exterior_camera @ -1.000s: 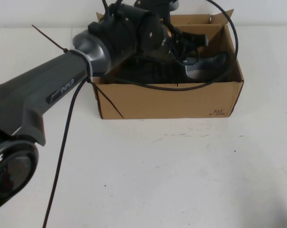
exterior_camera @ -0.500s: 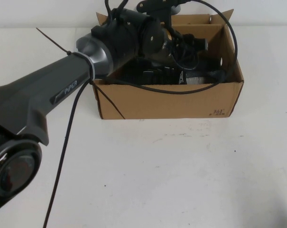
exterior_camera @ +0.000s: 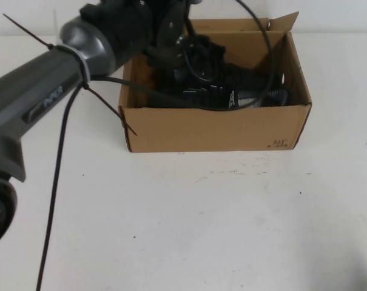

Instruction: Put shoes into padded shoe box

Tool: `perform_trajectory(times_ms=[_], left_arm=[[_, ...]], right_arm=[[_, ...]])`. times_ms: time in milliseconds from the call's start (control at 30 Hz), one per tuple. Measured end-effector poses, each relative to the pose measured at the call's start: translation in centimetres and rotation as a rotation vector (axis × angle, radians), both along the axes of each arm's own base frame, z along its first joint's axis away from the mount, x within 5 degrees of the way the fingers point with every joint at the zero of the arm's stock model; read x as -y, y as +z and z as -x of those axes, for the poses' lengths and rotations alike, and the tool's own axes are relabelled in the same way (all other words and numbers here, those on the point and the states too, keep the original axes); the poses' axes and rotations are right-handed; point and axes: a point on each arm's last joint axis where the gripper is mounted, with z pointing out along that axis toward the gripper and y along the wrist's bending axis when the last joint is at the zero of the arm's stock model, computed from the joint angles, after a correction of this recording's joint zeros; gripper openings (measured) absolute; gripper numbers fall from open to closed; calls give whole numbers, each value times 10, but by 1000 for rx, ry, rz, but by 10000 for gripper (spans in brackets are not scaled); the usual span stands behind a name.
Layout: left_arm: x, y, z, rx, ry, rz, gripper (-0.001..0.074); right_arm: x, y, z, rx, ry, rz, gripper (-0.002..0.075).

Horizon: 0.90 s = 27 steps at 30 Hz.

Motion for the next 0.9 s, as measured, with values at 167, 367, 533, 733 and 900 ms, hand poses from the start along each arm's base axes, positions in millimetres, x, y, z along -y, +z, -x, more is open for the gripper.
perform_trajectory(times_ms=[167,367,533,733,900], left_arm=[[-26,-2,-10,-38,38,-78,188],[-42,-11,-21,-55,29,-140,94],[-39,-36,-30,-94,4,-182,87],[-30,-56,-36,-112,-58,-171,85],[-26,-69,-39,-117,-92,-171,85]], right_arm=[[0,0,0,0,0,0,-8],[0,0,0,0,0,0,-8],[0,0,0,0,0,0,-8],[0,0,0,0,0,0,-8],[0,0,0,0,0,0,-8]])
